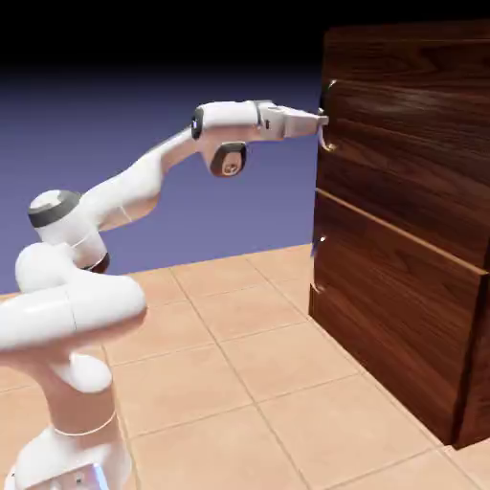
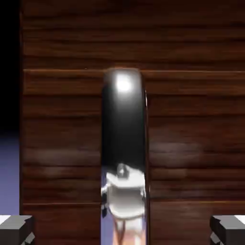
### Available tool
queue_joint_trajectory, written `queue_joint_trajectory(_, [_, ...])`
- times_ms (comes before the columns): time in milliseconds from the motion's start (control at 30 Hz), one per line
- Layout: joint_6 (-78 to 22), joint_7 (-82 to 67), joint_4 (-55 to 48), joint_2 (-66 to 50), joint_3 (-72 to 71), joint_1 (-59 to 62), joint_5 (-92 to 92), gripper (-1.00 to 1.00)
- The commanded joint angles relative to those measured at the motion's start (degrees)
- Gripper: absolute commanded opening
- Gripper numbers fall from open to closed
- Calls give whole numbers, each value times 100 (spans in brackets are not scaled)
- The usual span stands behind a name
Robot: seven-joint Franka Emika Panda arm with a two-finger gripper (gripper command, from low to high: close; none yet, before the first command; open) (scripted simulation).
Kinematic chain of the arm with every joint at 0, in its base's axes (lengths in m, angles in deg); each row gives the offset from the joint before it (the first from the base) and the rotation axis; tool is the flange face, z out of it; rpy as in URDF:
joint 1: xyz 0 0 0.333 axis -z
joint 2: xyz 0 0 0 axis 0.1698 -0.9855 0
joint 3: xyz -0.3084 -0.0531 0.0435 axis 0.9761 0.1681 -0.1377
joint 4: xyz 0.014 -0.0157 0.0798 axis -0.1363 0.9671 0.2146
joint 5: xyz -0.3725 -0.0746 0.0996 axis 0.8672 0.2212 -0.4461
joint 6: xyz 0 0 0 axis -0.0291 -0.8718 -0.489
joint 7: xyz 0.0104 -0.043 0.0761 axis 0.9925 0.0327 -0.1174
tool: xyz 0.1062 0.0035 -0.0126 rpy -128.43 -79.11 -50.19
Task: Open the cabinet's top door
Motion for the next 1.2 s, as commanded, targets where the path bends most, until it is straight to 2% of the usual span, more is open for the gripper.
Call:
queue_joint_trajectory(0, [0,0,0,0,0,0,0,-100])
queue_joint_trajectory(333, [-1124,-1902,1834,265,467,-1413,-1521,-100])
queue_joint_trajectory(600, [-2375,-3038,3496,410,1074,-2638,-1945,-100])
queue_joint_trajectory(900, [-4136,-4095,5291,479,2525,-3849,-1306,-100])
queue_joint_trajectory(1167, [-5446,-4731,6043,341,4186,-4142,-66,-100])
